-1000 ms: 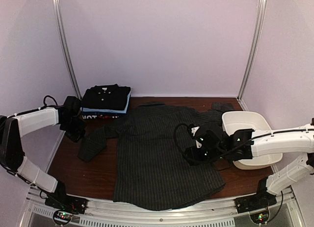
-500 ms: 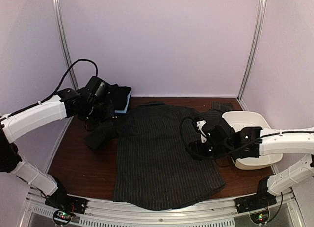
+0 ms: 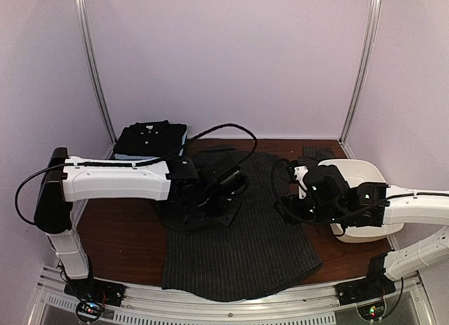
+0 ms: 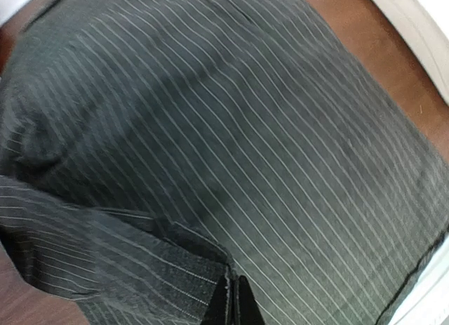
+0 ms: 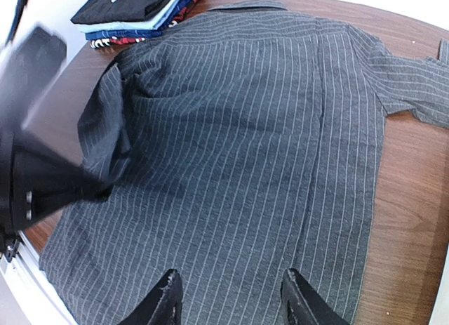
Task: Fold and stack the long sleeve shirts
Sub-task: Fold the flattened shirt at the center of the board.
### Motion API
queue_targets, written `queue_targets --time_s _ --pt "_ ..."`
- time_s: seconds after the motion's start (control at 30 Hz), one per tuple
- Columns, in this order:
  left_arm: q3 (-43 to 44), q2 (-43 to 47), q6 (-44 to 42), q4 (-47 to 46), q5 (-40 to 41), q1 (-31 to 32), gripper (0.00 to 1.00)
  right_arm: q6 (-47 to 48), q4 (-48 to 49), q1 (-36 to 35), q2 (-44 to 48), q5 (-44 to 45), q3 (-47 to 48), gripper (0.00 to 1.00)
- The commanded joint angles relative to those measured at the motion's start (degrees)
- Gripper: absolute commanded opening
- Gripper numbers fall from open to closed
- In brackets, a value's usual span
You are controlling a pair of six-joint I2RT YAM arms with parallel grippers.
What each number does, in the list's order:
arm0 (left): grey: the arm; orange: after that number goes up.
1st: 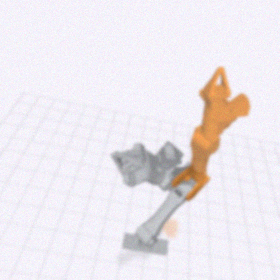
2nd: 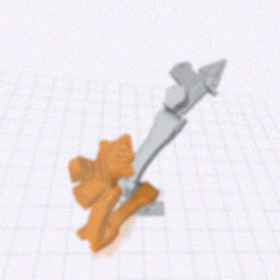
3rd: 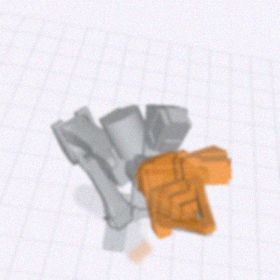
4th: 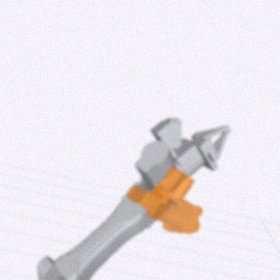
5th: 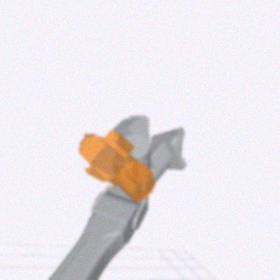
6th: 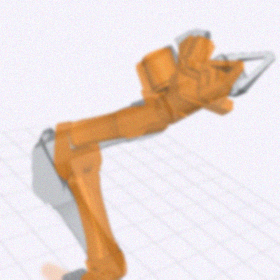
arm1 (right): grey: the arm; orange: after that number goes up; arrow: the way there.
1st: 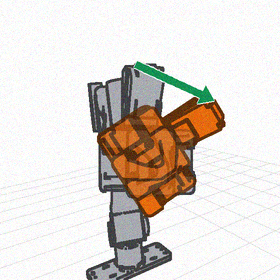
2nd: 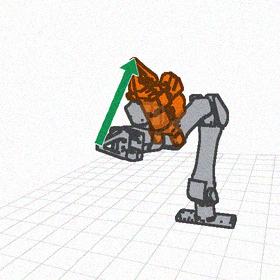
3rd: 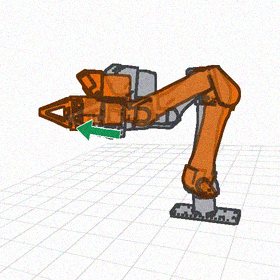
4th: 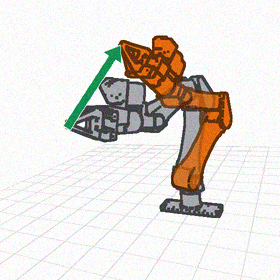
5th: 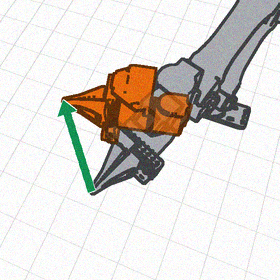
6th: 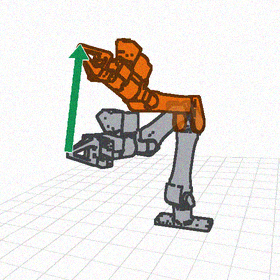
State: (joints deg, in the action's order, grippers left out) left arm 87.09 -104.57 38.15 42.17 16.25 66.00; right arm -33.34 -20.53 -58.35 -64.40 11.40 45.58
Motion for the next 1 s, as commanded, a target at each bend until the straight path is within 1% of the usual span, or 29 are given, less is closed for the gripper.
queue_targets --time_s 0.0,0.1,0.13,0.17,0.2,0.23,0.27,0.3,0.33,0.4,0.6,0.67,0.73,0.83,0.97 --pt "-2.25 0.39 -1.73 -2.78 -7.06 1.82 0.0 -0.66 1.59 0.38 1.63 0.63 -3.27 0.5" --pt "-3.63 0.89 0.26 -3.23 -7.54 1.93 0.0 -0.33 3.19 0.34 1.37 -1.1 -4.49 0.5" --pt "-3.94 1.44 1.16 -3.32 -7.27 1.9 0.05 -0.18 3.9 0.34 1.18 -1.78 -4.78 0.5" --pt "-4.27 2.07 1.91 -3.7 -7.32 1.91 0.16 0.16 4.52 0.34 0.94 -2.5 -5.06 0.5" --pt "-4.62 2.89 2.5 -4.18 -7.63 1.91 0.2 0.59 5.27 0.34 0.71 -3.23 -5.21 0.51" --pt "-5.27 3.8 3.43 -4.53 -7.58 1.85 0.28 1.34 5.87 0.3 0.42 -4.45 -5.24 0.52" --pt "-5.92 4.94 4.62 -4.63 -6.91 1.81 0.39 2.04 6.51 0.33 0.11 -5.18 -5.12 0.53" --pt "-6.67 6.24 5.98 -4.64 -6.12 1.84 0.45 2.84 7.01 0.31 -0.31 -5.83 -4.95 0.54" --pt "-7.61 7.69 7.28 -4.64 -5.35 1.78 0.48 3.6 7.51 0.26 -0.79 -6.44 -4.66 0.55" --pt "-9.94 11.09 11.04 -4.64 -3.32 1.45 0.51 5.16 8.5 0.17 -2.4 -7.87 -4.03 0.58" --pt "-22.23 25.25 22.08 -4.24 -1.89 -3.19 0.51 10.72 11.65 0.08 -10.97 -11.25 0.7 0.62" --pt "-27.04 29.6 24.0 -5.1 -3.65 -5.77 0.52 12.28 11.97 0.08 -14.76 -12.76 4.4 0.63" --pt "-31.75 33.27 23.74 -9.35 -7.12 -7.56 0.53 13.44 11.52 0.08 -18.91 -12.73 8.0 0.63" --pt "-35.4 34.48 23.34 -12.94 -10.16 -9.86 0.58 14.27 10.51 0.14 -24.14 -12.04 12.61 0.63" --pt "-35.24 28.95 23.16 -18.04 -15.54 -13.1 0.6 13.15 10.16 0.34 -26.3 -11.66 15.27 0.63"
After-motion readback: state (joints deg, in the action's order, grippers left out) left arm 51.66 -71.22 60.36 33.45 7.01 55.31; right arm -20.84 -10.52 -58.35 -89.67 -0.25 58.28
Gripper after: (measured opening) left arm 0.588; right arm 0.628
